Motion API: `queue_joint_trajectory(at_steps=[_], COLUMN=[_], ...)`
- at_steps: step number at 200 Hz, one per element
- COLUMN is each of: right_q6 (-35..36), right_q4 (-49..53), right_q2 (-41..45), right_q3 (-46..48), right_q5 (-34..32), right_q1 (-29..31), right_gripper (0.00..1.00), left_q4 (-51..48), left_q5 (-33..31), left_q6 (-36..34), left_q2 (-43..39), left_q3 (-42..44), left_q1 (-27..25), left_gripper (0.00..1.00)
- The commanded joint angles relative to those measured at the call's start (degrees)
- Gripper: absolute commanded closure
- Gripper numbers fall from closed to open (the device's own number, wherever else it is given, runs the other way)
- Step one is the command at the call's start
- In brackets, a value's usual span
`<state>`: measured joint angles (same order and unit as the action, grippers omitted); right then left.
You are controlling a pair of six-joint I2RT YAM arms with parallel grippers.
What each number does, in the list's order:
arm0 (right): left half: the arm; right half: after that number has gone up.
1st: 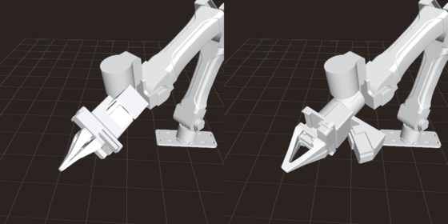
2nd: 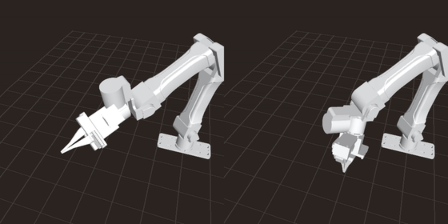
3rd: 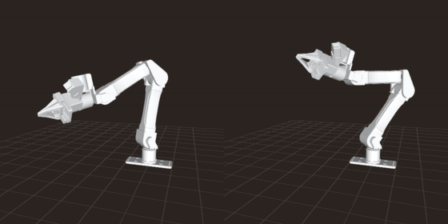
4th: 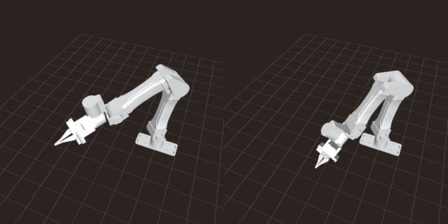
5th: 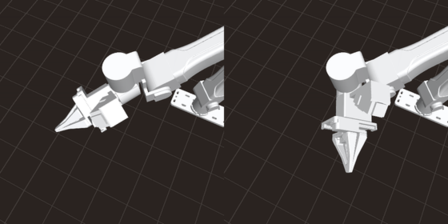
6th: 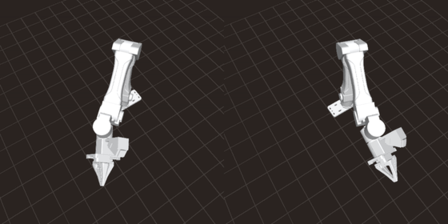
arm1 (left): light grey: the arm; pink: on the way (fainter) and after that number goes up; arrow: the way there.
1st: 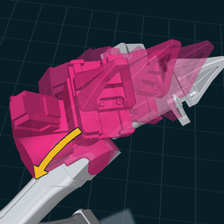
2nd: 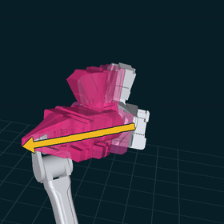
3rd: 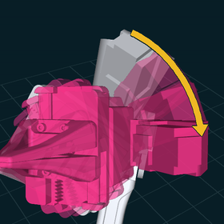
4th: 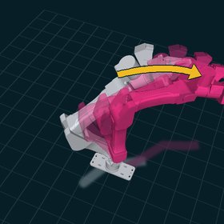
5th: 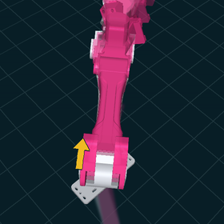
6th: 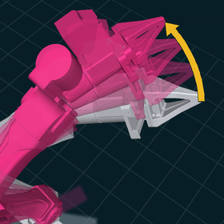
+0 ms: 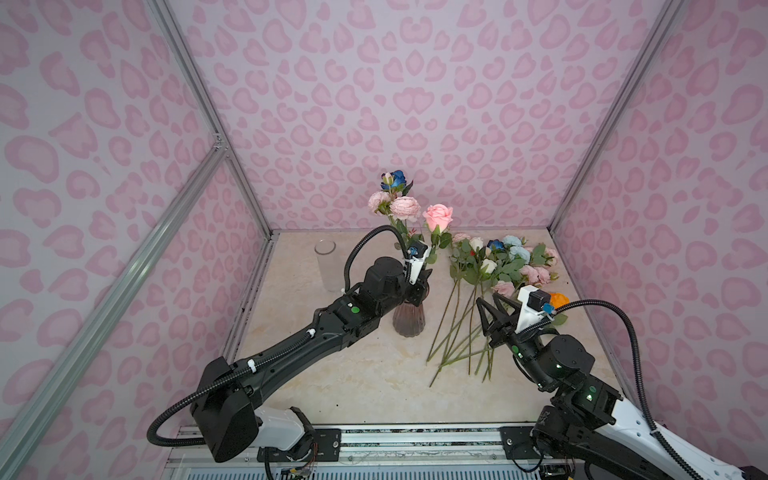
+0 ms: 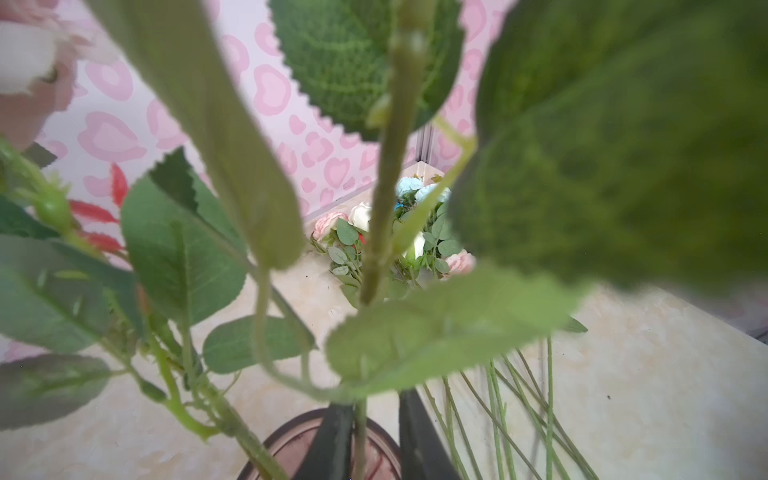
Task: Arrange the flowers into the vase
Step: 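Lower the rosebud into the vase with the left gripper and release, then withdraw the left gripper while the right gripper reaches into the flower pile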
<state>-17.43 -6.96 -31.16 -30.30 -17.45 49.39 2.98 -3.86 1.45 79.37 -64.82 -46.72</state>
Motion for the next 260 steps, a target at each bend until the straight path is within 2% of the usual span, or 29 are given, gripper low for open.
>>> queue_joint_trajectory(at_steps=[1,44,91,117,152,165,204,220,245,260], right_q6=[-0.6,-0.4,-0.2,-0.3,-2.1,-3.1,-3.8,-1.9,0.0,0.1], right_q4=[0.2,1.7,1.8,2.5,2.4,1.6,1.3,2.8,6.8,10.3], right_q2=[0.1,0.2,-0.2,-2.2,-4.6,-6.1,-14.3,-18.9,-25.0,-28.6], right_q3=[0.1,-0.7,-1.3,-2.0,-1.5,-1.7,-6.8,-10.6,-15.9,-18.8], right_q5=[0.4,0.0,-0.1,-1.0,-7.1,-7.1,-3.8,-2.6,-5.1,-9.9], right_q1=[-0.1,-0.2,-0.3,-0.4,-1.5,-2.9,-6.3,-6.4,-6.4,-6.6], right_gripper=[0.48,0.48,0.48,0.48,0.45,0.44,0.43,0.42,0.46,0.47], left_q4=[0.6,-0.6,-1.3,-2.9,-7.2,-9.2,-14.7,-16.0,-18.8,-21.2], left_q5=[-0.6,-1.5,-2.9,-6.8,-12.9,-15.6,-20.3,-20.7,-22.3,-23.8], left_q6=[0.9,1.6,4.4,6.5,12.8,16.3,24.6,27.3,31.1,33.9], left_q2=[-2.0,-7.3,-17.2,-23.0,-31.9,-35.9,-48.2,-52.0,-55.1,-55.8], left_q3=[1.0,3.2,8.0,11.0,18.7,21.8,30.9,33.4,35.1,35.5], left_q1=[0.0,0.0,-0.1,-0.1,0.0,0.0,0.0,0.0,-0.1,-0.1], left_gripper=[0.78,0.75,0.74,0.72,0.68,0.65,0.32,0.22,0.15,0.11])
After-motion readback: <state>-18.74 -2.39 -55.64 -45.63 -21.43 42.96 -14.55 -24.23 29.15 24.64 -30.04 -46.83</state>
